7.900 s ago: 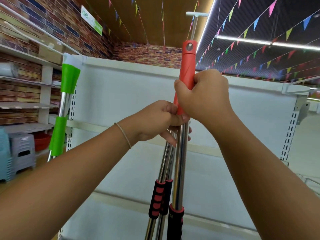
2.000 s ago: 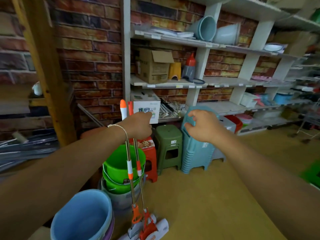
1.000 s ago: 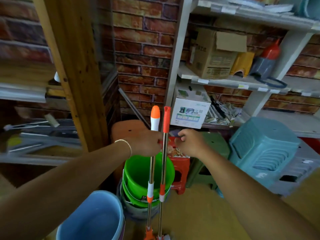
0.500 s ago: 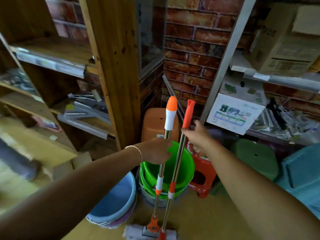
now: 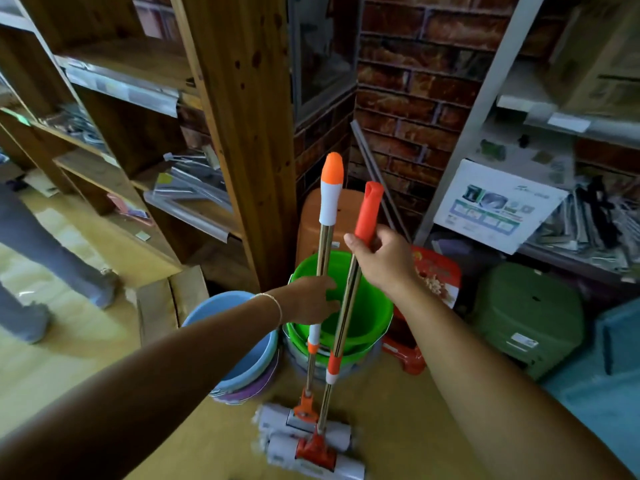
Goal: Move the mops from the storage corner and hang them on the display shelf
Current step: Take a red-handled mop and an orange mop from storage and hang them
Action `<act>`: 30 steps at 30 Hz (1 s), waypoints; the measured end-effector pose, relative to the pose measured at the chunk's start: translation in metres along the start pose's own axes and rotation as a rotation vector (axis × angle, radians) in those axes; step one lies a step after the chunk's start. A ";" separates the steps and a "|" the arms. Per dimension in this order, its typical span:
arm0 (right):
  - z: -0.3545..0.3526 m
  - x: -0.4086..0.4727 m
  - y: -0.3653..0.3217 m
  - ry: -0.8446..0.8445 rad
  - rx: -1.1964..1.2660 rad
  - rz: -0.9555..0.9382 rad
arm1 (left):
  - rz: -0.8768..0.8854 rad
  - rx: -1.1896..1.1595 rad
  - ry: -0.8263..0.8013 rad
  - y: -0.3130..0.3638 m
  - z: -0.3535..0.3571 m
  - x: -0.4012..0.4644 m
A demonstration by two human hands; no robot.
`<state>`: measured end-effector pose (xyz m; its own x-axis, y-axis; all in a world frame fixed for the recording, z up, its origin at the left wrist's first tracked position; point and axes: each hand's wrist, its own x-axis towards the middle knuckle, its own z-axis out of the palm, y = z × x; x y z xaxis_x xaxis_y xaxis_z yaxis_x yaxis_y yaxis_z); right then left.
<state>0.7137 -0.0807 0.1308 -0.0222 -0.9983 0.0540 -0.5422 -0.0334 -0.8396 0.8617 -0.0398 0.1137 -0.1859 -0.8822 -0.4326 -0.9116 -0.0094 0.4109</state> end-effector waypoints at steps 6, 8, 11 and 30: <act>-0.002 -0.049 0.004 0.036 0.082 -0.046 | 0.165 -0.173 0.087 0.012 0.023 -0.004; 0.003 -0.064 0.002 0.048 0.085 -0.057 | 0.219 -0.240 0.065 0.014 0.023 -0.009; 0.008 -0.086 -0.003 0.092 0.089 -0.061 | 0.271 -0.245 0.009 0.010 0.026 -0.019; 0.058 -0.186 -0.026 0.244 0.206 -0.118 | 0.552 -0.230 -0.002 -0.053 0.061 -0.075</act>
<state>0.7804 0.1034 0.1110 -0.1834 -0.9469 0.2642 -0.3723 -0.1818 -0.9101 0.9012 0.0556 0.0752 -0.6108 -0.7845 -0.1072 -0.5773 0.3485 0.7384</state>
